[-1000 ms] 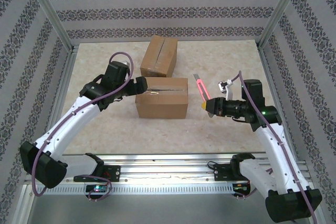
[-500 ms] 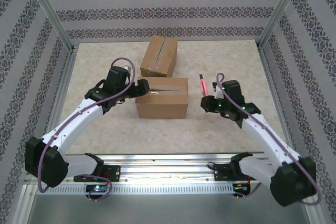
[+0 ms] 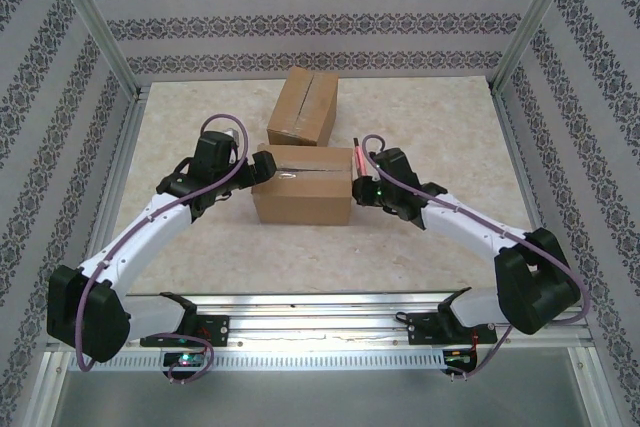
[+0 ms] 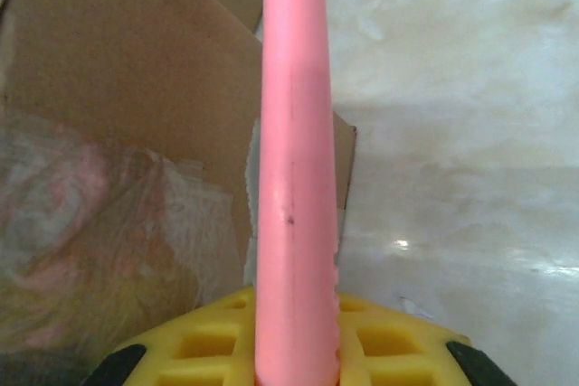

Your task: Unpack the express box

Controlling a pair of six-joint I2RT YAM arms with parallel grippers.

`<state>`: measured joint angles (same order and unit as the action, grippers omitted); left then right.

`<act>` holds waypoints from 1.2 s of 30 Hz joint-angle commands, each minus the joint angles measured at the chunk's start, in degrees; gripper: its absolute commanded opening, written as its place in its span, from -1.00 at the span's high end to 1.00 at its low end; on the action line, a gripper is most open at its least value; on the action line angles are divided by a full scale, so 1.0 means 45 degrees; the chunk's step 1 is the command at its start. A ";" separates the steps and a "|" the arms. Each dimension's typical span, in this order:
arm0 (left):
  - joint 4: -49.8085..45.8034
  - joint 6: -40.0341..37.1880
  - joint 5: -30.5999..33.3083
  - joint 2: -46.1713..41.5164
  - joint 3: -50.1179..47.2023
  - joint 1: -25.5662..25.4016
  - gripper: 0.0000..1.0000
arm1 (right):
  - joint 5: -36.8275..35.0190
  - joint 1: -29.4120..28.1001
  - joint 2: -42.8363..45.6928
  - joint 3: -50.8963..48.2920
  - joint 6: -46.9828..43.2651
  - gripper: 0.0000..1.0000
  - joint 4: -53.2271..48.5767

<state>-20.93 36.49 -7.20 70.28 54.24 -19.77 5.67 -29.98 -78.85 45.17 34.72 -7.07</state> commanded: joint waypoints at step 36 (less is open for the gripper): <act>0.3332 -0.2284 -0.0521 0.2585 -0.0107 0.0409 -1.00 | -0.1284 -0.2003 -0.0469 -0.0477 0.3489 1.00 0.2110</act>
<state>-7.20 27.24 -8.58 81.06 55.88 -17.98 0.58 -38.04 -81.25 43.75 49.84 2.39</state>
